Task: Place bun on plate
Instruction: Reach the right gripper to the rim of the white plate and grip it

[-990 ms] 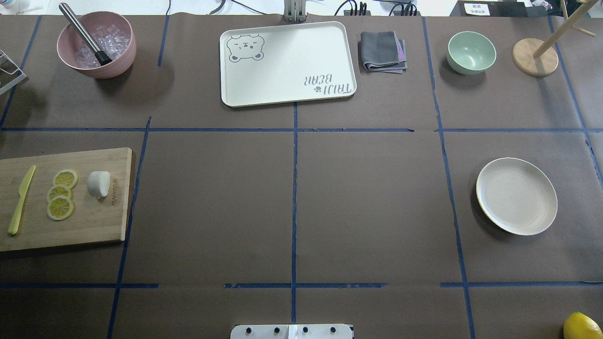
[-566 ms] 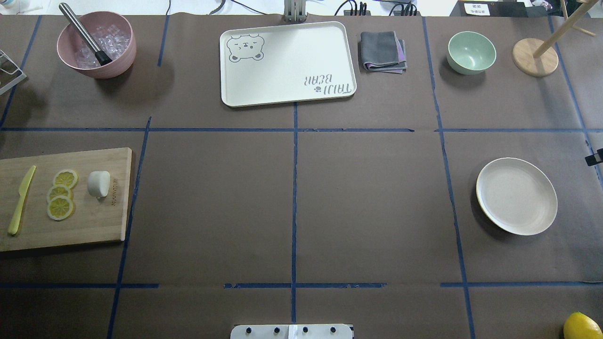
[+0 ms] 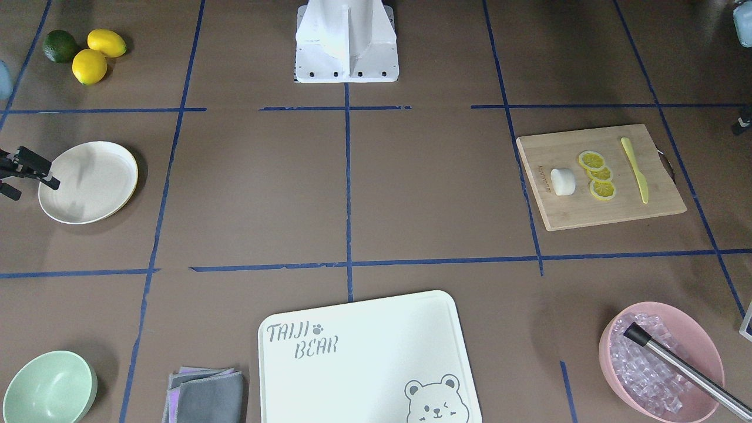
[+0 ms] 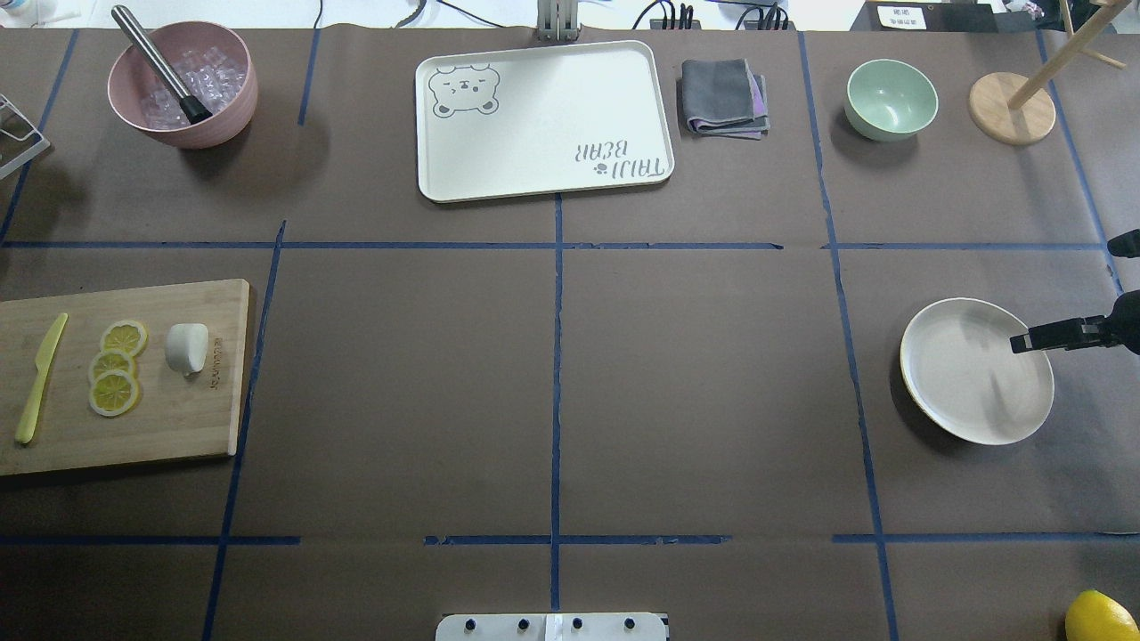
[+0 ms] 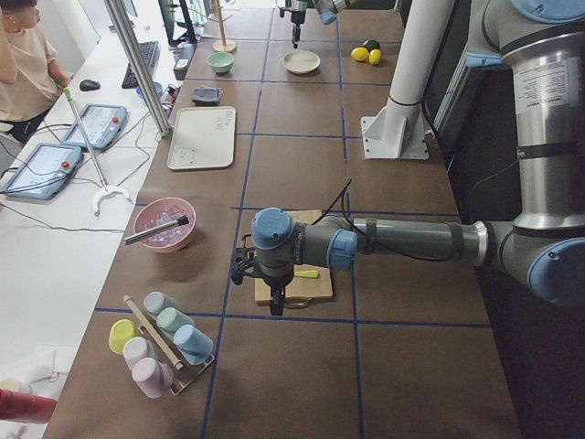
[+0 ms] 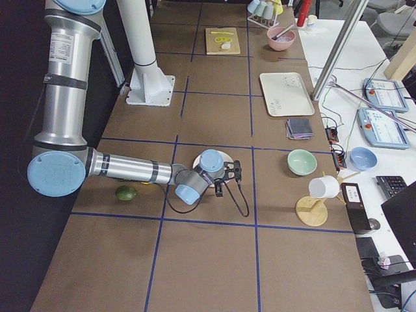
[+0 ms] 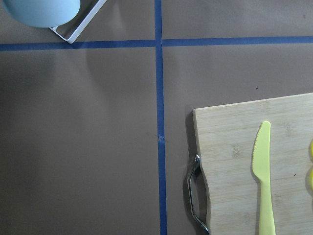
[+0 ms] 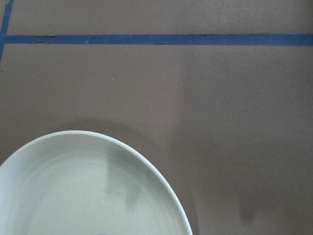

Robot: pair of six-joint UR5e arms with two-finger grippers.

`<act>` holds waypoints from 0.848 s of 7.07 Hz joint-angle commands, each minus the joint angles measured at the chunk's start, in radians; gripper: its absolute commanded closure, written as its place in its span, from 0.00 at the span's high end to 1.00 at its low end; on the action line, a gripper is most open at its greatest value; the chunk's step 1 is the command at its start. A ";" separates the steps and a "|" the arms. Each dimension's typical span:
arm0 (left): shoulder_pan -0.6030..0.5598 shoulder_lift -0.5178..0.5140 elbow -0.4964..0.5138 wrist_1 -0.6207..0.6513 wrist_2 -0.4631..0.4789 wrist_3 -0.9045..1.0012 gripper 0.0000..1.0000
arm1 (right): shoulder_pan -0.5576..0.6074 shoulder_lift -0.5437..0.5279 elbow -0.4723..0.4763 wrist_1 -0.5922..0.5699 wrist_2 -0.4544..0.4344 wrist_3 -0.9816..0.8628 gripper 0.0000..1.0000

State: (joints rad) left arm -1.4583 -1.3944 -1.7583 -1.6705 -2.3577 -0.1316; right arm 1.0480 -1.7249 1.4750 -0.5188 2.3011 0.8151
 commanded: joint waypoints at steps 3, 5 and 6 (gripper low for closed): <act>-0.001 0.000 -0.001 0.000 0.000 0.000 1.00 | -0.013 -0.019 -0.007 0.008 -0.005 -0.001 0.03; -0.001 0.002 -0.001 0.000 0.000 0.000 1.00 | -0.011 -0.018 -0.005 0.008 -0.005 -0.001 0.01; -0.001 0.000 -0.001 0.000 0.000 0.000 1.00 | -0.011 -0.016 0.005 0.008 0.004 -0.001 0.00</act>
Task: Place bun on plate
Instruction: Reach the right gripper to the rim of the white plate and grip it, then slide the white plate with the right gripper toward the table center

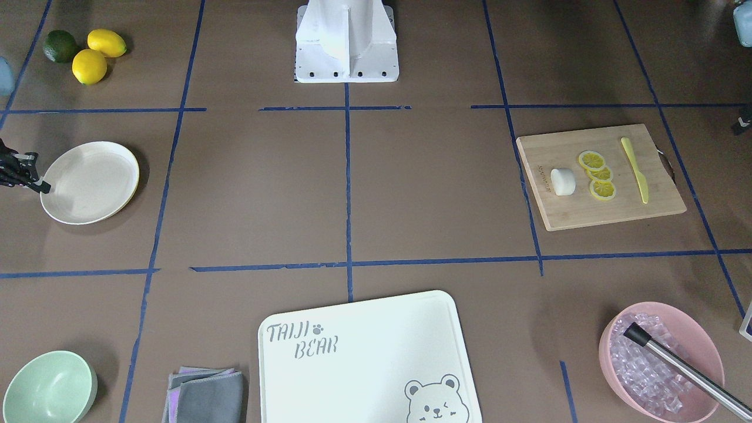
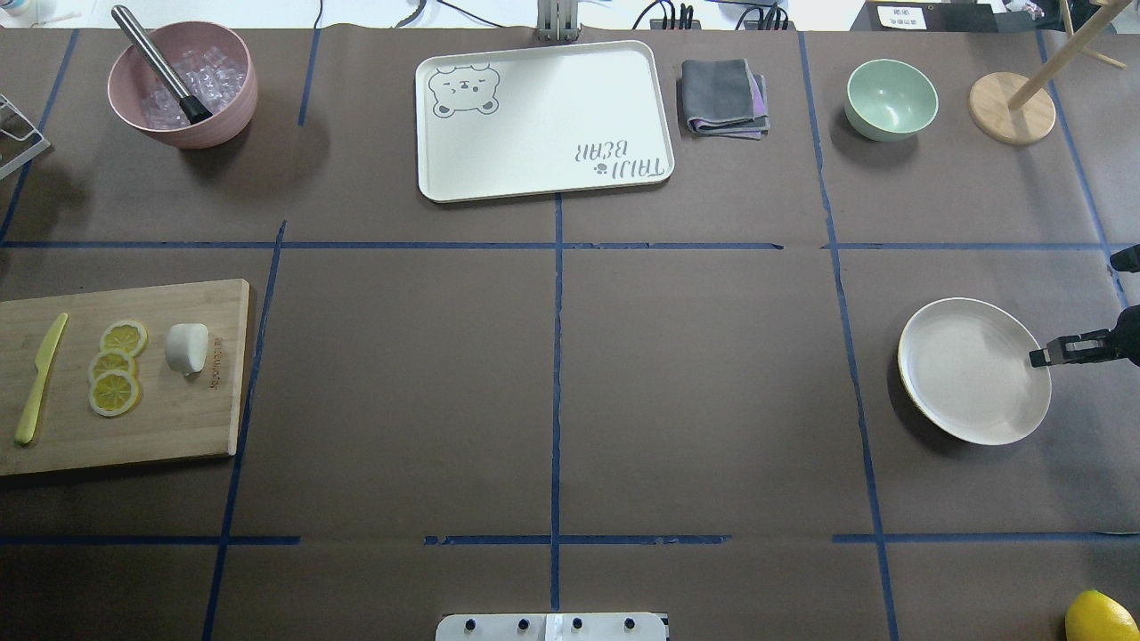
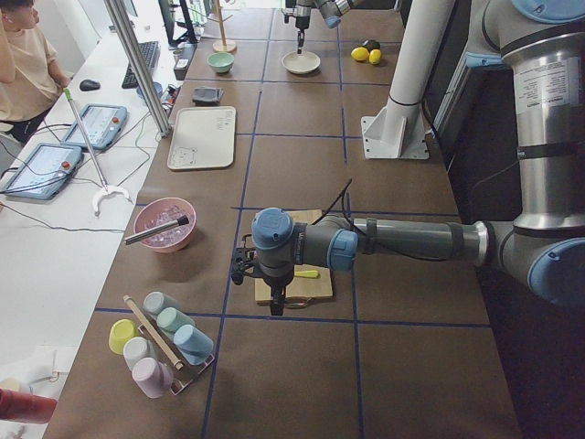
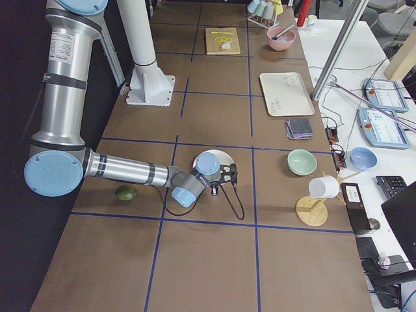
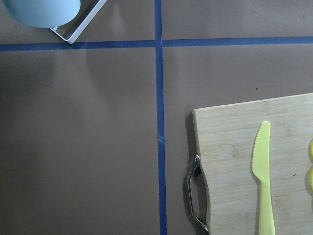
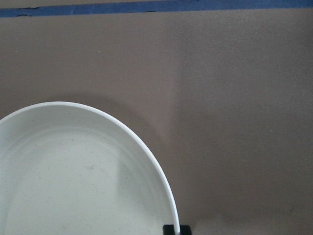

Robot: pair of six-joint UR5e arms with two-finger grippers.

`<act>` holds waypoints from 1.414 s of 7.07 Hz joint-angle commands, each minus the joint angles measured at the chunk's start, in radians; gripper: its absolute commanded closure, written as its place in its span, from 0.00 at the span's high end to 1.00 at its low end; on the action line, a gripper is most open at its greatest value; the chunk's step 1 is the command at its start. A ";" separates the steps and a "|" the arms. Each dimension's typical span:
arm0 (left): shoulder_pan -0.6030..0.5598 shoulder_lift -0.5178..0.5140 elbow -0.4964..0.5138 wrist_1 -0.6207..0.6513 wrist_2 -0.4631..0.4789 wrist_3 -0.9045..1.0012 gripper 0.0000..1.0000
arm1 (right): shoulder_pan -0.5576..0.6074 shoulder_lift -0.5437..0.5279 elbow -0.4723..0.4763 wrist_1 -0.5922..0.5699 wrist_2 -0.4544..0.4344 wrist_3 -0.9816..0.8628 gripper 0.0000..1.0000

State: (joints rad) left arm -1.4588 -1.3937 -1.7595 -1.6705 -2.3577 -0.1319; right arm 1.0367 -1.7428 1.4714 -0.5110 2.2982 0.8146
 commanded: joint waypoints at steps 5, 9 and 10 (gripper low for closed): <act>0.002 -0.001 0.000 0.000 -0.002 0.000 1.00 | -0.045 0.289 0.101 -0.151 0.063 0.226 0.00; 0.002 -0.002 -0.002 -0.002 -0.002 0.000 1.00 | -0.326 0.613 0.086 -0.430 -0.234 0.460 0.01; 0.002 -0.002 0.000 -0.002 -0.002 0.000 1.00 | -0.378 0.673 0.086 -0.484 -0.296 0.509 0.01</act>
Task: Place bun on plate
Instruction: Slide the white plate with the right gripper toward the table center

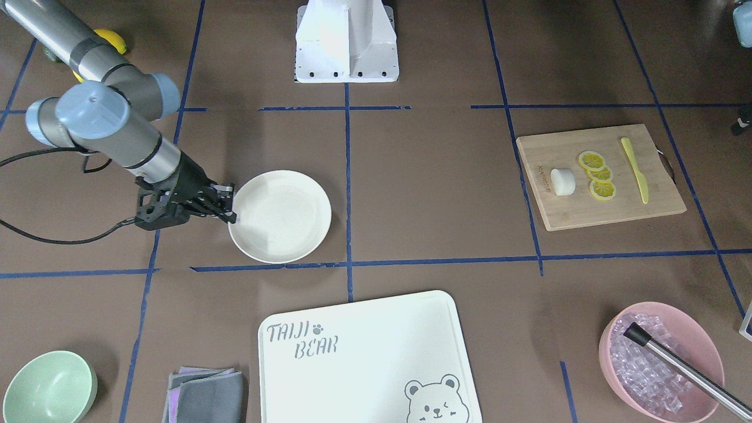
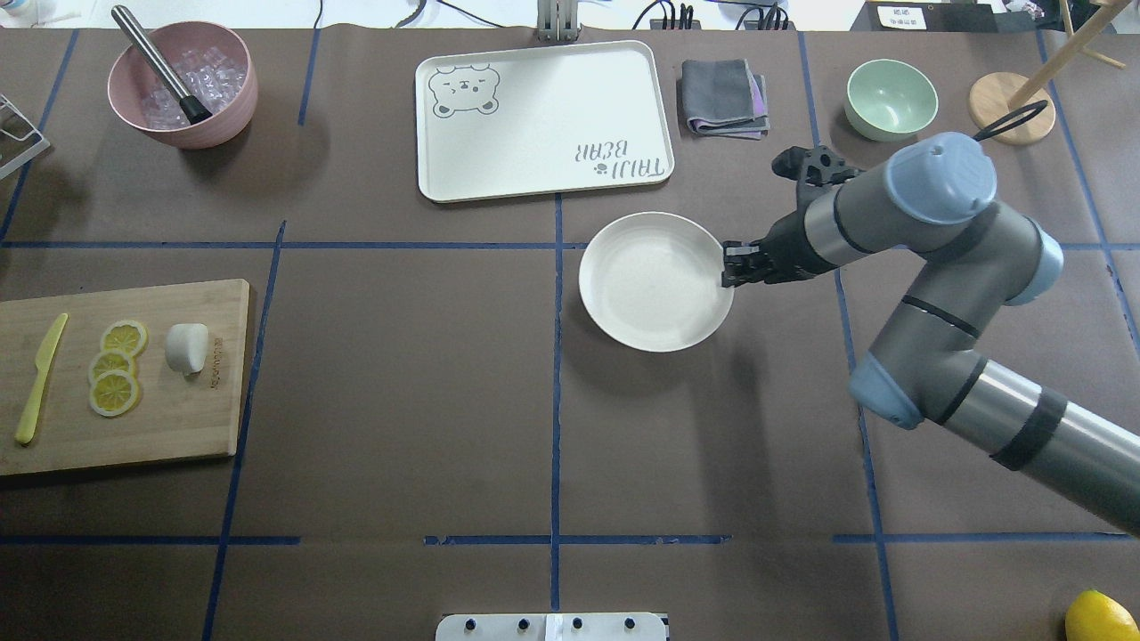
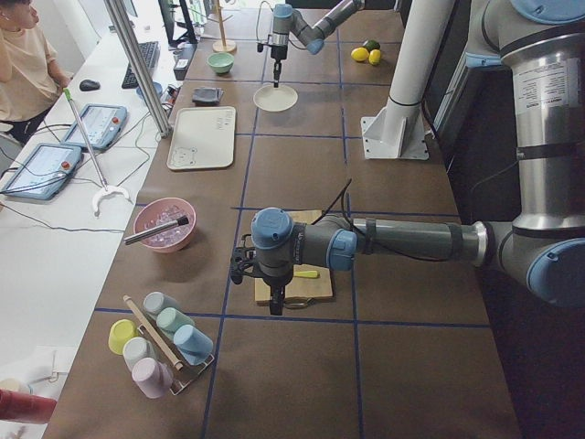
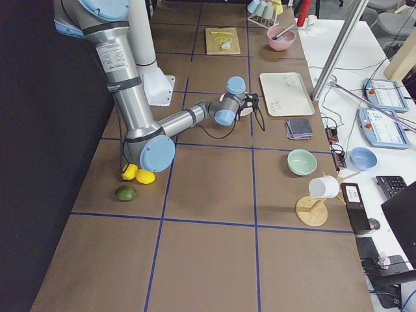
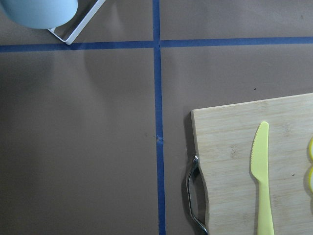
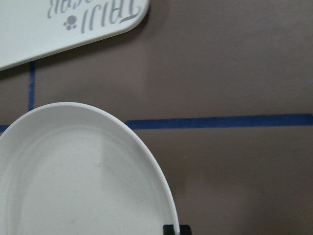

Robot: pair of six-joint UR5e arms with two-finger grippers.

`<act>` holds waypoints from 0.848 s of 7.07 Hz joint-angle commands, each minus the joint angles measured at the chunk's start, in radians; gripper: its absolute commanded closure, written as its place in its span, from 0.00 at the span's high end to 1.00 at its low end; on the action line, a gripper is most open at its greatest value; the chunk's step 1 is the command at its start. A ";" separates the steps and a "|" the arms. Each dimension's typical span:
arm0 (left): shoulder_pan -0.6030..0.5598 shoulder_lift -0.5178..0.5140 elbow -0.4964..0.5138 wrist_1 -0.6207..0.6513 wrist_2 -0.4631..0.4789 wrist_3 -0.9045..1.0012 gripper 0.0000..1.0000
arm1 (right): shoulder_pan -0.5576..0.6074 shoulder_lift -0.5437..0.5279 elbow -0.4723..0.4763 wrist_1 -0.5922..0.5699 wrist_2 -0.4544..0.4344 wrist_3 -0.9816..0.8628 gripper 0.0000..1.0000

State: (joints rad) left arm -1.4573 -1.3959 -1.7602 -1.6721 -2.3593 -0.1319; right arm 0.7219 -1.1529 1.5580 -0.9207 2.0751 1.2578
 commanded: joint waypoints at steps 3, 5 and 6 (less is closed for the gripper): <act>0.000 -0.002 0.001 0.000 0.000 0.000 1.00 | -0.223 0.108 -0.003 -0.081 -0.251 0.130 0.03; 0.002 -0.002 0.002 0.000 0.000 0.000 1.00 | -0.233 0.107 -0.004 -0.083 -0.256 0.130 0.13; 0.000 0.000 0.001 0.000 0.000 0.000 1.00 | -0.233 0.107 -0.004 -0.081 -0.254 0.132 0.54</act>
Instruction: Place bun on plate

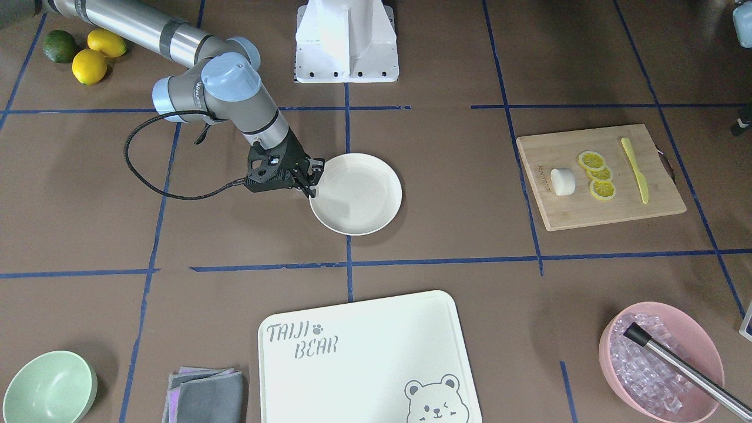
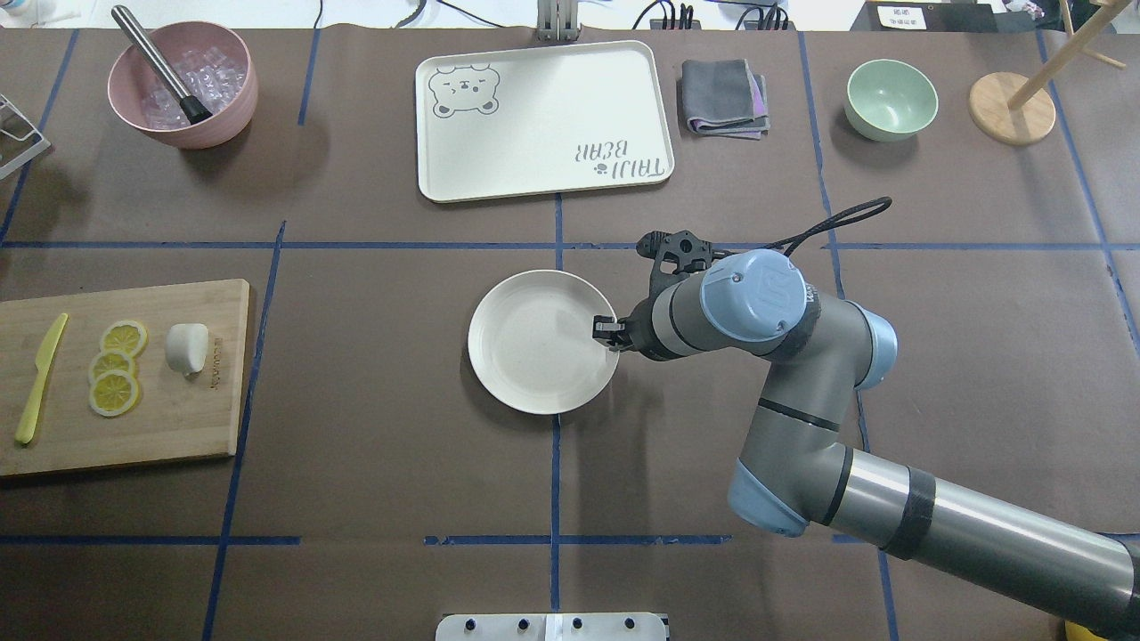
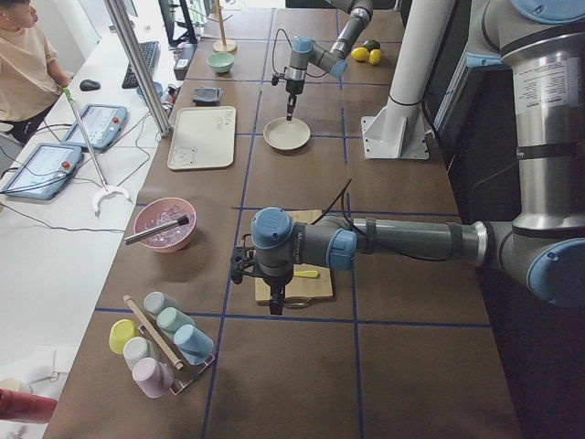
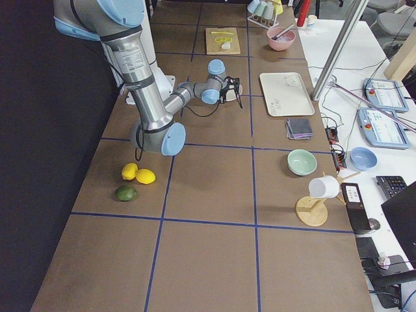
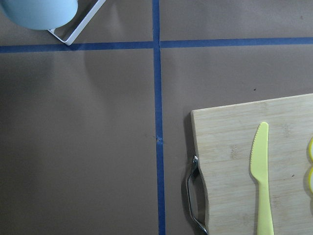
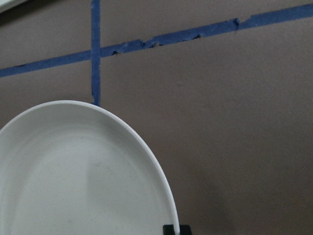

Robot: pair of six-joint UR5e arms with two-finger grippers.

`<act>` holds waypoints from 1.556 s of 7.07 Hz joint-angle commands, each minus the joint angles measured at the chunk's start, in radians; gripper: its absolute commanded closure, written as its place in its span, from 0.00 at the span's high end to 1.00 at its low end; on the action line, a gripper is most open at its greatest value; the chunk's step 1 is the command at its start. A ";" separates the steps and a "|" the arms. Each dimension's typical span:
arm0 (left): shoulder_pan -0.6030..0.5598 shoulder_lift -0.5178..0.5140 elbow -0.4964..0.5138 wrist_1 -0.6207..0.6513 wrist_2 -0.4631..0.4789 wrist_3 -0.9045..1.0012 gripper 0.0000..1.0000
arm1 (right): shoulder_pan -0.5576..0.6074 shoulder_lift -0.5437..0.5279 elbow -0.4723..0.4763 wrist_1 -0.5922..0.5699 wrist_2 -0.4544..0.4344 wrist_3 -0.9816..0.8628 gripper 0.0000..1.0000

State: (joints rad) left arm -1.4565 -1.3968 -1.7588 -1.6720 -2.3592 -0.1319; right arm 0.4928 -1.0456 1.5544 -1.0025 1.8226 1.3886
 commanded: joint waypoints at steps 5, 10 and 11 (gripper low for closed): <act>0.002 -0.001 0.010 0.002 0.003 -0.003 1.00 | 0.325 -0.023 0.070 -0.336 0.321 -0.261 1.00; 0.002 0.001 0.019 0.002 0.005 -0.002 1.00 | 0.796 -0.353 0.119 -0.542 0.492 -1.218 1.00; 0.004 0.001 0.022 0.002 0.009 -0.003 1.00 | 0.887 -0.431 0.122 -0.544 0.494 -1.373 1.00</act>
State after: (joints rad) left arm -1.4537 -1.3962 -1.7399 -1.6705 -2.3542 -0.1337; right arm 1.2610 -1.3801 1.6735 -1.5413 2.2968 0.2140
